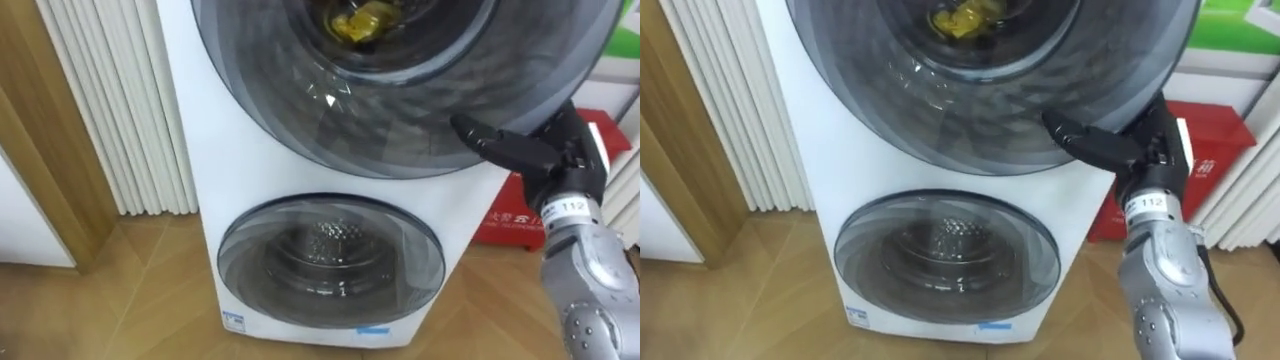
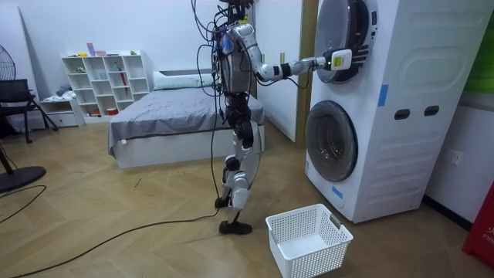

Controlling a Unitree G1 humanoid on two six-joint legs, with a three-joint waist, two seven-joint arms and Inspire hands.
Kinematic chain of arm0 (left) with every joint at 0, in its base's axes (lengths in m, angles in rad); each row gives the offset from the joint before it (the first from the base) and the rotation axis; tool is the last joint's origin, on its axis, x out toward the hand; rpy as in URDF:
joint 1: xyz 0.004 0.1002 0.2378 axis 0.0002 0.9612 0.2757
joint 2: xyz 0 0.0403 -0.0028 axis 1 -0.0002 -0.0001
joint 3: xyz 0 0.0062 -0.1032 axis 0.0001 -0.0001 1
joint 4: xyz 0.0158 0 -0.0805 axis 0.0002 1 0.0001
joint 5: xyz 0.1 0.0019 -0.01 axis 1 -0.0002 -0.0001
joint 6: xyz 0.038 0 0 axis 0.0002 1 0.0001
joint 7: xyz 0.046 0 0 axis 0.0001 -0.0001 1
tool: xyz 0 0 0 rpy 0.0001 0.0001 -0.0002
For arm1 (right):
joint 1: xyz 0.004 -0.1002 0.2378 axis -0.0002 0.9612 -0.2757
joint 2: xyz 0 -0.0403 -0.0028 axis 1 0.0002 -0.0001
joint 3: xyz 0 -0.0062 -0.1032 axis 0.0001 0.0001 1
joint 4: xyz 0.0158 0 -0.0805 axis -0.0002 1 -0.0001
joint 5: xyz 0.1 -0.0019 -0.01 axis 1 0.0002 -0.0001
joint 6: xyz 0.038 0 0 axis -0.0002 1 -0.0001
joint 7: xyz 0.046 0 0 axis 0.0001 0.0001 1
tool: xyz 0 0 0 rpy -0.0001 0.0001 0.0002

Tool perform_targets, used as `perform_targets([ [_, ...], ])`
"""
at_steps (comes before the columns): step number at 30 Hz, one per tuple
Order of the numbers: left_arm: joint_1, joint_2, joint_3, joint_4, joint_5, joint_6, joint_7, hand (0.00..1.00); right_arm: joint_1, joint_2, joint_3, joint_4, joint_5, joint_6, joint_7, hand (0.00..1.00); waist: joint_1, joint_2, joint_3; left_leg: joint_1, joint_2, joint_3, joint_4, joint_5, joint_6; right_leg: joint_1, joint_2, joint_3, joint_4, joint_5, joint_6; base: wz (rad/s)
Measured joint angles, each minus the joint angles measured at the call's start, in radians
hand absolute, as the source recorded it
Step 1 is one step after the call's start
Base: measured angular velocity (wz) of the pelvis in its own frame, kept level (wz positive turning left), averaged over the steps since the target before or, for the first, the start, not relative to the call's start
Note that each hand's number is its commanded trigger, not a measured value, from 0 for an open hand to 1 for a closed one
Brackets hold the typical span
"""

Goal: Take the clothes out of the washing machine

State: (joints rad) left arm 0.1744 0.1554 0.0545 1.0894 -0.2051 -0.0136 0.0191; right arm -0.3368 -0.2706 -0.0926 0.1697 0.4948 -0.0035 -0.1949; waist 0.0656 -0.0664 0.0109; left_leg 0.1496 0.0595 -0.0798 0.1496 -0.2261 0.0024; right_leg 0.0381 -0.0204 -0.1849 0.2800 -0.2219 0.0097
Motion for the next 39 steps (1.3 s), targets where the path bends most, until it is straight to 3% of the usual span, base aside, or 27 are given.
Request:
perform_targets([
  [1,0.001,0.012,0.023,-0.003,0.031,-0.001,0.001,0.00,-0.006,0.000,0.008,-0.020,-0.014,0.013,0.008,0.00,0.013,-0.009,0.0001,-0.007,0.016,-0.045,-0.001,-0.002,-0.004,-0.051,0.041,0.040,-0.112,0.042,-0.042,-0.80],
  [2,0.002,0.016,0.034,-0.002,0.050,0.000,0.000,0.00,-0.010,-0.004,0.015,-0.037,-0.020,0.016,0.008,0.00,0.015,-0.022,0.0002,-0.018,0.019,-0.045,0.000,-0.006,-0.013,-0.070,0.046,0.030,-0.132,0.132,-0.063,-0.31],
  [3,0.003,0.015,0.049,0.004,0.071,0.008,0.001,0.00,-0.009,-0.021,0.017,-0.060,-0.022,0.018,-0.002,0.00,-0.018,-0.013,-0.0003,-0.027,0.031,-0.022,-0.001,-0.011,-0.045,-0.063,0.049,-0.006,-0.124,0.143,-0.055,0.16],
  [4,-0.006,0.014,0.038,0.006,0.083,0.018,-0.001,0.00,-0.015,-0.049,0.024,-0.065,-0.026,0.018,-0.006,0.00,-0.030,-0.005,-0.0011,-0.024,0.035,0.036,-0.005,-0.010,-0.047,-0.057,0.049,-0.011,-0.124,0.143,-0.056,0.30],
  [6,-0.009,0.018,0.024,0.004,0.091,0.028,0.001,0.00,-0.025,-0.057,0.038,-0.065,-0.029,0.018,-0.012,0.00,-0.033,-0.004,-0.0019,-0.018,0.035,0.095,-0.007,-0.005,-0.047,-0.045,0.050,-0.004,-0.127,0.143,-0.055,0.08],
  [10,-0.004,0.023,0.022,-0.003,0.100,0.044,0.025,0.00,-0.061,-0.059,0.031,-0.065,-0.031,0.019,-0.014,0.00,-0.029,-0.020,-0.0053,-0.018,0.027,0.101,-0.009,-0.005,-0.046,-0.047,0.058,-0.015,-0.127,0.142,-0.053,0.03],
  [17,-0.005,0.025,0.023,0.004,0.099,0.046,0.037,0.00,-0.073,-0.060,0.030,-0.113,-0.007,0.028,-0.018,0.00,-0.027,-0.021,-0.0062,-0.020,0.023,0.110,-0.008,-0.004,-0.045,-0.048,0.056,-0.020,-0.127,0.141,-0.053,0.00],
  [21,-0.003,0.025,0.021,0.005,0.086,0.046,0.036,0.00,-0.074,-0.060,0.030,-0.170,0.003,0.042,0.005,0.00,-0.033,-0.022,-0.0068,-0.020,0.022,0.140,-0.005,-0.004,-0.045,-0.051,0.055,-0.011,-0.125,0.136,-0.060,-0.06],
  [26,0.002,0.032,0.020,0.005,0.086,0.043,0.031,0.00,-0.071,-0.066,0.032,-0.201,-0.009,0.048,0.042,0.00,-0.035,-0.028,-0.0129,-0.015,0.024,0.162,0.002,-0.004,-0.045,-0.053,0.058,0.006,-0.109,0.132,-0.066,-0.01],
  [35,0.003,0.034,-0.010,-0.010,0.078,0.038,0.034,0.00,0.016,-0.052,0.040,-0.297,-0.006,0.047,0.120,0.00,-0.031,-0.018,-0.0226,-0.015,0.036,0.174,0.001,-0.005,-0.046,-0.058,0.071,0.021,-0.109,0.140,-0.078,-0.04],
  [37,0.000,0.031,-0.028,-0.010,0.077,0.038,0.036,0.00,0.052,-0.045,0.054,-0.328,-0.006,0.038,0.129,0.00,-0.031,-0.008,-0.0234,-0.010,0.036,0.177,0.001,-0.005,-0.046,-0.055,0.067,0.021,-0.109,0.140,-0.078,-0.04],
  [39,-0.003,0.034,-0.057,-0.002,0.051,0.035,0.043,0.00,0.121,-0.026,0.084,-0.351,-0.006,-0.001,0.150,0.00,-0.031,0.000,-0.0195,-0.003,0.036,0.194,0.001,-0.005,-0.046,-0.052,0.066,0.024,-0.109,0.139,-0.078,-0.13],
])
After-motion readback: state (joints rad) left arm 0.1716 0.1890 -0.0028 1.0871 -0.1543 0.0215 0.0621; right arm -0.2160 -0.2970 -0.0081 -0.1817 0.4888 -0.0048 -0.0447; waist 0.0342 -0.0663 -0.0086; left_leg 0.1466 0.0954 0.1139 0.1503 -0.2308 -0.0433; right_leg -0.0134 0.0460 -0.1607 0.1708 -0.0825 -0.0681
